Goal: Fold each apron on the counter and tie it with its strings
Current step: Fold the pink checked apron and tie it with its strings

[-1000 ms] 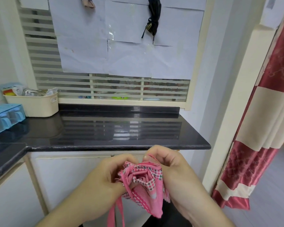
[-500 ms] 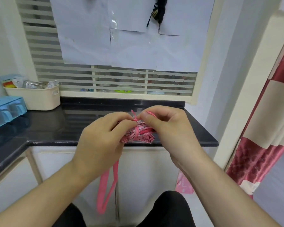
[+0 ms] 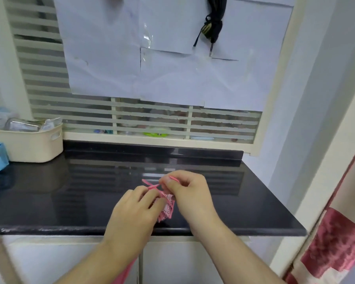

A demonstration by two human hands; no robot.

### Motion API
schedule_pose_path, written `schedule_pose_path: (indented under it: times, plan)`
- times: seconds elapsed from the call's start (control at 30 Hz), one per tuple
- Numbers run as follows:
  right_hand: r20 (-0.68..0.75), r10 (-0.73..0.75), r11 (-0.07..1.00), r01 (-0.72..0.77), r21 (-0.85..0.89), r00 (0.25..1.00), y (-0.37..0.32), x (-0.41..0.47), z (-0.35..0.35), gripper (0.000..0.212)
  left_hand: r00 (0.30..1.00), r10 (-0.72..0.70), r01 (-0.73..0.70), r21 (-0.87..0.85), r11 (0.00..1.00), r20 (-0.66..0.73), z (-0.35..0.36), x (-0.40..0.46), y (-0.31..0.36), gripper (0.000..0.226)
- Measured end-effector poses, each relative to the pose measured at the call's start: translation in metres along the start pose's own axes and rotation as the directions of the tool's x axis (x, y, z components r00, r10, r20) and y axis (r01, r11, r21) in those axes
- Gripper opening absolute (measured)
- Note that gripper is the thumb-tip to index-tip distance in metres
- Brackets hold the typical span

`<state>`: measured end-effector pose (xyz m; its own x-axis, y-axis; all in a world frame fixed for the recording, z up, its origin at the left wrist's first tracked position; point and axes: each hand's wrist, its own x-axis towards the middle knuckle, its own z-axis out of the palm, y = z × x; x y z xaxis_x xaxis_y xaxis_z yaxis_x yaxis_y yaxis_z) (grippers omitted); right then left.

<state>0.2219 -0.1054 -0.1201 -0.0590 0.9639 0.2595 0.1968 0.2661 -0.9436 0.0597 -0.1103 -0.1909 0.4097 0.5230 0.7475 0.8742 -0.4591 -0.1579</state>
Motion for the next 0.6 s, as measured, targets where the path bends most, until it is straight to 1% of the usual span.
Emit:
schedule_pose_path:
  times: [0.1,0.17,0.23,0.3,0.37,0.4,0.5,0.6]
  plan:
    - [-0.007,0.150,0.986,-0.149,0.072,0.989,0.039,0.028,0.016,0.026,0.970,-0.076,0.095,-0.071,0.993,0.233,0.031,-0.007,-0.003,0.050]
    - [-0.003,0.213,0.971,-0.211,0.113,0.977,0.058,0.039,0.024,0.023,0.931,-0.122,0.187,-0.163,0.969,0.344,0.035,-0.010,-0.004,0.050]
    - [-0.020,0.204,0.977,-0.202,0.074,0.979,0.074,0.042,0.028,0.021,0.888,-0.153,0.291,-0.271,0.918,0.434,0.022,-0.008,-0.006,0.049]
    - [-0.030,0.166,0.986,-0.166,0.012,0.986,0.084,0.044,0.030,0.021,0.863,-0.225,0.415,-0.379,0.827,0.453,0.007,0.002,-0.013,0.030]
    - [-0.012,0.132,0.991,-0.132,-0.025,0.991,0.089,0.047,0.033,0.020,0.853,-0.351,0.504,-0.439,0.744,0.386,0.009,0.014,-0.027,0.018]
    - [0.002,0.114,0.993,-0.114,-0.029,0.993,0.090,0.048,0.034,0.020,0.841,-0.388,0.527,-0.404,0.748,0.378,0.014,0.020,-0.035,0.015]
    - [0.026,0.087,0.996,-0.086,-0.021,0.996,0.089,0.047,0.035,0.021,0.801,-0.376,0.527,-0.250,0.812,0.466,0.031,0.033,-0.042,0.014]
    - [0.068,0.074,0.997,-0.074,-0.005,0.995,0.086,0.048,0.027,0.018,0.796,-0.411,0.537,-0.206,0.818,0.444,0.048,0.028,-0.039,0.012]
